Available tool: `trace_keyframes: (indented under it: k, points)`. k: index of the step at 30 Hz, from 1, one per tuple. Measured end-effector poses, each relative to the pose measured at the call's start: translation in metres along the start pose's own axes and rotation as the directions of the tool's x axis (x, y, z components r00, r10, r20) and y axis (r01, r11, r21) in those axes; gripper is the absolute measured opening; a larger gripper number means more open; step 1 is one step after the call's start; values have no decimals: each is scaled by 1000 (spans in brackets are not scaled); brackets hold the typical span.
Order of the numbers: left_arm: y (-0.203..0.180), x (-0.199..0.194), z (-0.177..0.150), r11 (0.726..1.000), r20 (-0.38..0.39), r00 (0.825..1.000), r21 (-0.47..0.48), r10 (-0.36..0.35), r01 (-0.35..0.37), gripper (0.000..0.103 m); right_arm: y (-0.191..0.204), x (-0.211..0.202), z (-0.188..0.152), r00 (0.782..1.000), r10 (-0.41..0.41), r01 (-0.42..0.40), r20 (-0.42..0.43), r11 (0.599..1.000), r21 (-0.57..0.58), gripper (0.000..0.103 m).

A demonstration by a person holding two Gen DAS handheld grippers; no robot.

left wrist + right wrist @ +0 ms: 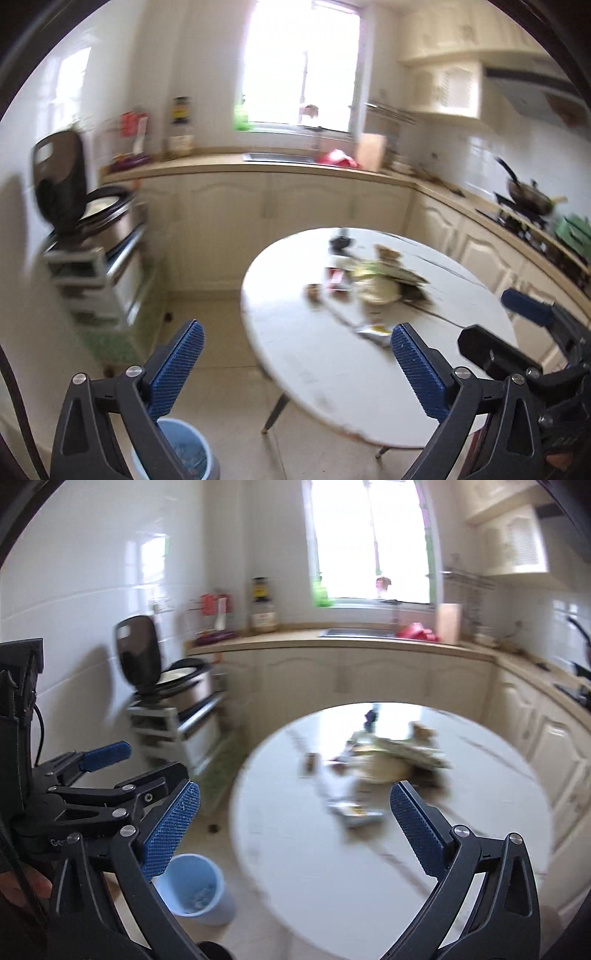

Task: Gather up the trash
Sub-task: 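Move both open tools back over the table, then grasp white snack wrapper with left tool while right tool grasps long printed packet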

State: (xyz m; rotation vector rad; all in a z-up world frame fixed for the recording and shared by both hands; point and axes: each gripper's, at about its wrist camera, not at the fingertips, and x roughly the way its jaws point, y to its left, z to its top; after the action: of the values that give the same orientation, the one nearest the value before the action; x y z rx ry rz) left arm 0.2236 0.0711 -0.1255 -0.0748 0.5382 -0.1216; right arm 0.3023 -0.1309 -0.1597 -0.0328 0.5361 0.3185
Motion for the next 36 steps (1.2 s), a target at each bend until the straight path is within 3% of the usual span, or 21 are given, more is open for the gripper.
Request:
trace_keyframes:
  k: [4,10,16,21,25,29,31,36]
  points:
    - [-37,43,3,995,-71,995,71,-65,70,102,-49,-6,-1,995,-91,92,-31,995,30,103]
    - [-70,124,12,987,-184,982,143,-48,75,102,-108,1,-16,983,-159,165,-92,984,71,103]
    - [-85,196,13,983,-279,960,172,-18,69,101,-146,17,-37,975,-153,172,-159,979,112,103]
    - [-91,233,9,980,-313,950,188,-2,64,100,-160,33,-43,971,-144,169,-190,978,123,103]
    - [-95,259,9,975,-343,939,208,6,70,86,-168,45,-41,969,-144,170,-202,979,115,103]
    - [-91,271,11,976,-354,934,185,-43,115,78,-171,61,-34,967,-148,170,-209,981,93,103]
    - [-88,272,12,975,-339,939,182,-61,129,60,-171,72,-28,966,-152,169,-210,984,63,103]
    - [-80,266,14,972,-332,939,179,-87,153,43,-172,104,-9,969,-130,134,-210,991,6,103]
